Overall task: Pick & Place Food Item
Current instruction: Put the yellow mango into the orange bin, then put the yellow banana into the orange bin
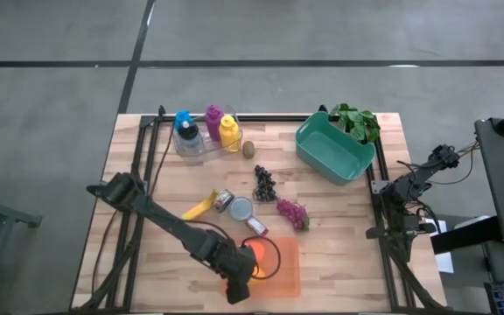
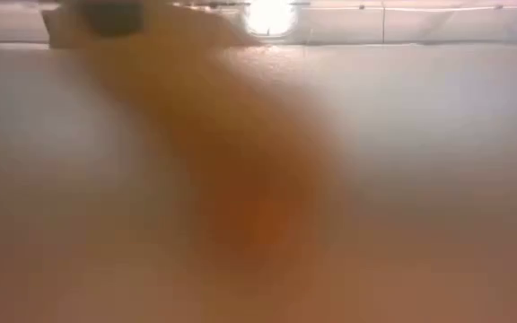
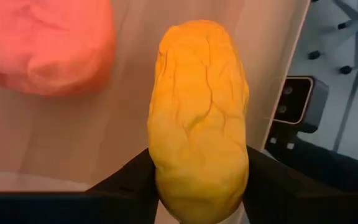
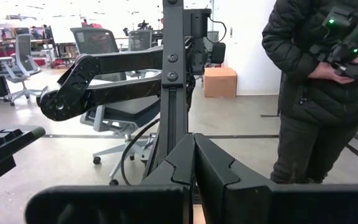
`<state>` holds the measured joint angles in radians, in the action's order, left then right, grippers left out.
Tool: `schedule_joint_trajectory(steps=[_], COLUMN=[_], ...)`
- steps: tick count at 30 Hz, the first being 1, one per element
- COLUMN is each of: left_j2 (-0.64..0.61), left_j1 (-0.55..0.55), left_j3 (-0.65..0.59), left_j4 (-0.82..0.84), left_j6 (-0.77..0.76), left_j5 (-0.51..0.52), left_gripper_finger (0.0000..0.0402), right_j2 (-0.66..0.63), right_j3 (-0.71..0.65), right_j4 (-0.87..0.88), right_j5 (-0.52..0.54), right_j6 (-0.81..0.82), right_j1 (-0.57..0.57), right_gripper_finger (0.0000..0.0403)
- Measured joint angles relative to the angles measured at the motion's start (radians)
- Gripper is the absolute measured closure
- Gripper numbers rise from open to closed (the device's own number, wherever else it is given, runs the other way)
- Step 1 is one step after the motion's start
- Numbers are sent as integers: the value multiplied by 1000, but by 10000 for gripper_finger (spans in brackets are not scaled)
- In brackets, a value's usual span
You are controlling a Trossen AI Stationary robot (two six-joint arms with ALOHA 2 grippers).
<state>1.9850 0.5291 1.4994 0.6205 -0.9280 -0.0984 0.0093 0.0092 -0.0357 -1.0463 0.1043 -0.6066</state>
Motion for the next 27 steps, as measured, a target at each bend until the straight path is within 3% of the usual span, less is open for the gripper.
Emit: schedule_joint_trajectory(steps=[6, 11, 19, 27], left_j2=[-9, -9, -64, -230], left_j1=[-8, -7, -28, -71], left_j3=[0, 0, 0, 0], left_j4=[-3, -3, 20, 168], left_j6=[-8, -7, 31, 26], left_j5=[1, 1, 3, 208], left_gripper_finger=[141, 102, 93, 93], right_j2=[0, 0, 0, 0], right_j3=[0, 0, 0, 0], right_j4=[0, 0, 0, 0], right_j5=[0, 0, 0, 0], right_j6=[0, 0, 0, 0], right_j1=[0, 0, 0, 0], right_gripper_finger=[395, 395, 395, 395])
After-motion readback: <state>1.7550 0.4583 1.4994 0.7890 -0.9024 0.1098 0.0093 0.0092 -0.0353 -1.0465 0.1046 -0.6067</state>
